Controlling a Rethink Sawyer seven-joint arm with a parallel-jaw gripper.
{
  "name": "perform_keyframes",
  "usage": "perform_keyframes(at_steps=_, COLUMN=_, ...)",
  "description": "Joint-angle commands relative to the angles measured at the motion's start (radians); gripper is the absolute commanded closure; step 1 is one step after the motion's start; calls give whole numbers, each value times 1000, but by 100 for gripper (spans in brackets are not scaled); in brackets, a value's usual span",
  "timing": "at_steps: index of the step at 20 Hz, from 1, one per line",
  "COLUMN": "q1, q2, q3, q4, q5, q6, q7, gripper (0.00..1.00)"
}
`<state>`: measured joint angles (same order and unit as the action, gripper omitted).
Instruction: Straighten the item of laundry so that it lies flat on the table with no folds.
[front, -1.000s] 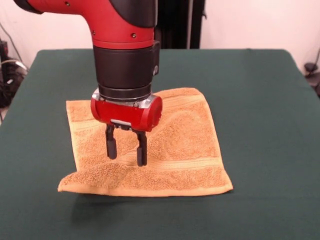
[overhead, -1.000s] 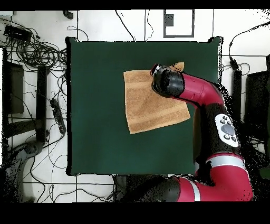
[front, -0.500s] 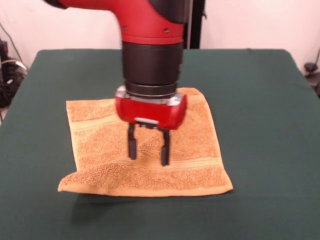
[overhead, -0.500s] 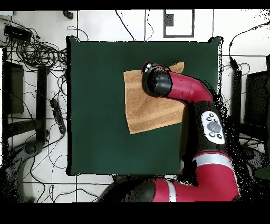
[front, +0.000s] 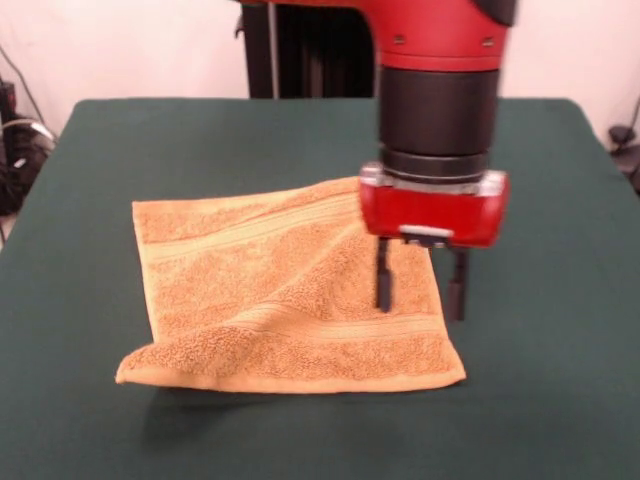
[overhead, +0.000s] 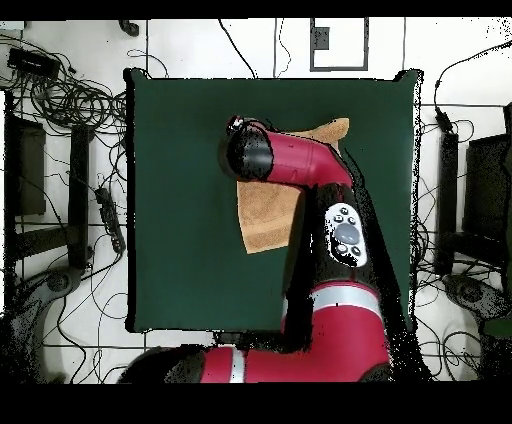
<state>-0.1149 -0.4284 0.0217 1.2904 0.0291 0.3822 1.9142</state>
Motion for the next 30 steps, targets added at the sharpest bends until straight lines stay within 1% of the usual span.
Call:
perform_keyframes(at_steps=1, q1=89, q2=127, q3=-12, q4=-49, q5=116, q6=71, q7=315, gripper=0)
perform_keyframes(at_steps=5, q1=117, q2=251, q3=-44, q4=-179, q5=176, q6=45, q7=310, gripper=0)
perform_keyframes(at_steps=7, q1=117, q2=289, q3=-56, q4=-228, q5=195, q6=54, q7=289, gripper=0)
perform_keyframes(at_steps=14, q1=91, q2=330, q3=-68, q4=-296, q5=230, q6=86, q7=231, gripper=0)
perform_keyframes(at_steps=18, q1=77, q2=347, q3=-67, q4=-301, q5=237, q6=64, q7=219, gripper=0)
perform_keyframes(at_steps=20, q1=65, q2=320, q3=-61, q4=-265, q5=227, q6=63, q7=200, gripper=0)
perform_keyframes(at_steps=23, q1=36, q2=220, q3=-41, q4=-153, q5=215, q6=87, q7=165, gripper=0)
perform_keyframes(at_steps=26, q1=23, q2=130, q3=-32, q4=-51, q5=209, q6=99, q7=153, gripper=0)
perform_keyframes(at_steps=30, q1=21, q2=73, q3=-20, q4=5, q5=212, q6=117, q7=152, gripper=0)
